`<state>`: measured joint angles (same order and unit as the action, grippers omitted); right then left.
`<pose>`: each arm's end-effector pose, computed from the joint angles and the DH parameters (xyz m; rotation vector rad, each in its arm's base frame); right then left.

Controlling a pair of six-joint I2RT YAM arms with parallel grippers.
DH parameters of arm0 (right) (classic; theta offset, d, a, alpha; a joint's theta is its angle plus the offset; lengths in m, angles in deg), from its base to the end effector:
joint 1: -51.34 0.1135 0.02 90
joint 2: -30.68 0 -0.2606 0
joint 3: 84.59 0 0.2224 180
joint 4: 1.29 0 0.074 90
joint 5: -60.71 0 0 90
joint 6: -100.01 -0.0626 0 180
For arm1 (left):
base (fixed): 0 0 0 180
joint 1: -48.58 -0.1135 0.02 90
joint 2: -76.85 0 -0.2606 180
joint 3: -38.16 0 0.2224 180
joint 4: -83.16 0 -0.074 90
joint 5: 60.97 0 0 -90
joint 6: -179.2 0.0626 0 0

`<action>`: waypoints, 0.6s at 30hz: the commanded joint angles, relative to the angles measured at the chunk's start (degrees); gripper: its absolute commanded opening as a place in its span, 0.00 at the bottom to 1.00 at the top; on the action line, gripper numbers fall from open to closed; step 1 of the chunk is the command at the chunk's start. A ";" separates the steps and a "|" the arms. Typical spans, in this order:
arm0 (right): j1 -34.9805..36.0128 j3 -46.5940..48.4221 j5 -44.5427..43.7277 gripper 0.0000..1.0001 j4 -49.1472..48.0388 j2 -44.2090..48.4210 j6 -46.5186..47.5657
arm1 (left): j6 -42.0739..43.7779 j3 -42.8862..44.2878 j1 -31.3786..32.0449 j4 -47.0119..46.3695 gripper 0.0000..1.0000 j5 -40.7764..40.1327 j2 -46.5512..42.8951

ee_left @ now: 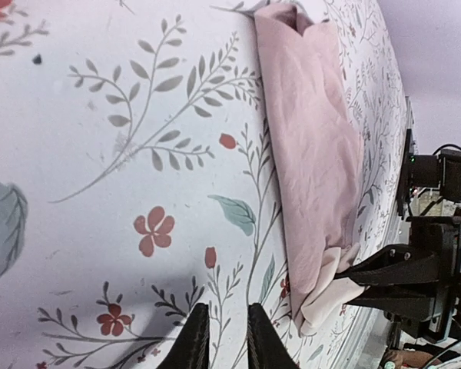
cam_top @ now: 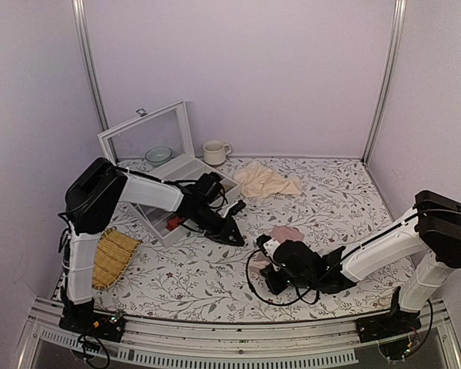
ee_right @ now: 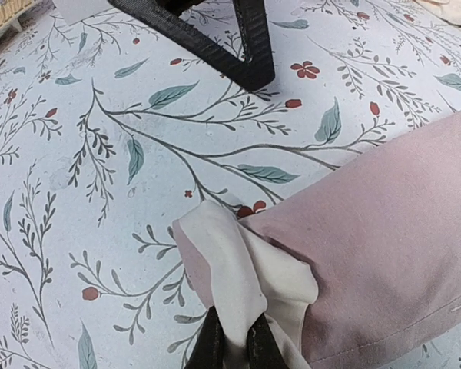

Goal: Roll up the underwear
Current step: Roll the underwear at the center of the board.

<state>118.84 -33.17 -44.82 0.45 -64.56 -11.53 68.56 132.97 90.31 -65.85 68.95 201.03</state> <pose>0.1296 0.2692 0.1231 -0.8039 2.2338 0.4485 0.2871 -0.3099 0.1140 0.7750 2.6968 -1.2505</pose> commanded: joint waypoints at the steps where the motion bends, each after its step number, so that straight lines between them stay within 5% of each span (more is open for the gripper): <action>1: 0.55 -3.28 1.65 0.00 0.28 -1.49 -2.73 | -3.05 1.41 0.62 -3.74 0.17 2.66 -1.05; 18: 0.43 -14.31 7.71 0.00 -8.66 6.99 -18.39 | -4.33 5.70 0.31 -3.68 0.16 3.13 1.13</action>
<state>118.84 -44.14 -40.40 -12.72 -60.36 -24.17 64.38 137.17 90.58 -68.96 71.79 201.08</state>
